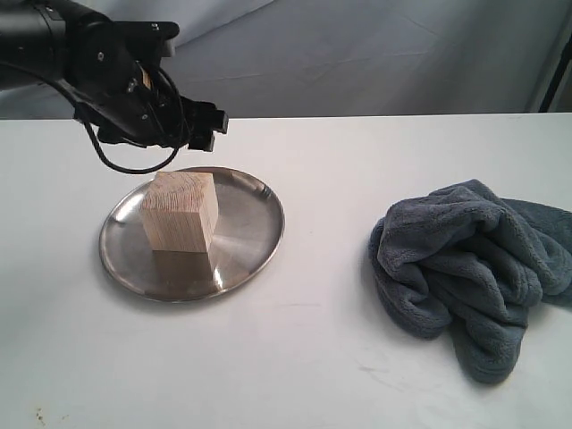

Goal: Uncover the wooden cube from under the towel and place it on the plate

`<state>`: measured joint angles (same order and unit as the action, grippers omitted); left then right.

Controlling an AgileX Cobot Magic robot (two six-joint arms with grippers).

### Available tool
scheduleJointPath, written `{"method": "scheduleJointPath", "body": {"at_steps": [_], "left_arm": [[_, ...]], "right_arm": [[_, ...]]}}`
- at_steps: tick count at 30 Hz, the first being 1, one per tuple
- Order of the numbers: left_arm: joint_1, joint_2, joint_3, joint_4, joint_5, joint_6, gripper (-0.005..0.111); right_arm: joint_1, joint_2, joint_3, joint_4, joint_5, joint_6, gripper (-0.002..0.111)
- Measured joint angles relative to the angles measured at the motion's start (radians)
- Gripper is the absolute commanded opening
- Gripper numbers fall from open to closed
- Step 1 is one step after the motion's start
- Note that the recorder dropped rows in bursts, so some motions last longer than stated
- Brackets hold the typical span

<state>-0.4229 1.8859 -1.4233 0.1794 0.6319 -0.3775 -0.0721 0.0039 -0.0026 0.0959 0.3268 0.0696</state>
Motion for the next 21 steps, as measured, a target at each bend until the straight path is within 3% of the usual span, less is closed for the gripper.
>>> {"method": "scheduleJointPath", "body": {"at_steps": [7, 13, 21], "left_arm": [[0.000, -0.074, 0.000, 0.054, 0.002, 0.011, 0.036], [0.000, -0.130, 0.000, 0.210, 0.052, -0.049, 0.000], [0.007, -0.171, 0.000, 0.455, 0.227, -0.145, 0.000]], "right_arm": [[0.000, 0.000, 0.000, 0.000, 0.000, 0.000, 0.000], [0.000, 0.000, 0.000, 0.000, 0.000, 0.000, 0.000], [0.000, 0.000, 0.000, 0.000, 0.000, 0.000, 0.000]]}}
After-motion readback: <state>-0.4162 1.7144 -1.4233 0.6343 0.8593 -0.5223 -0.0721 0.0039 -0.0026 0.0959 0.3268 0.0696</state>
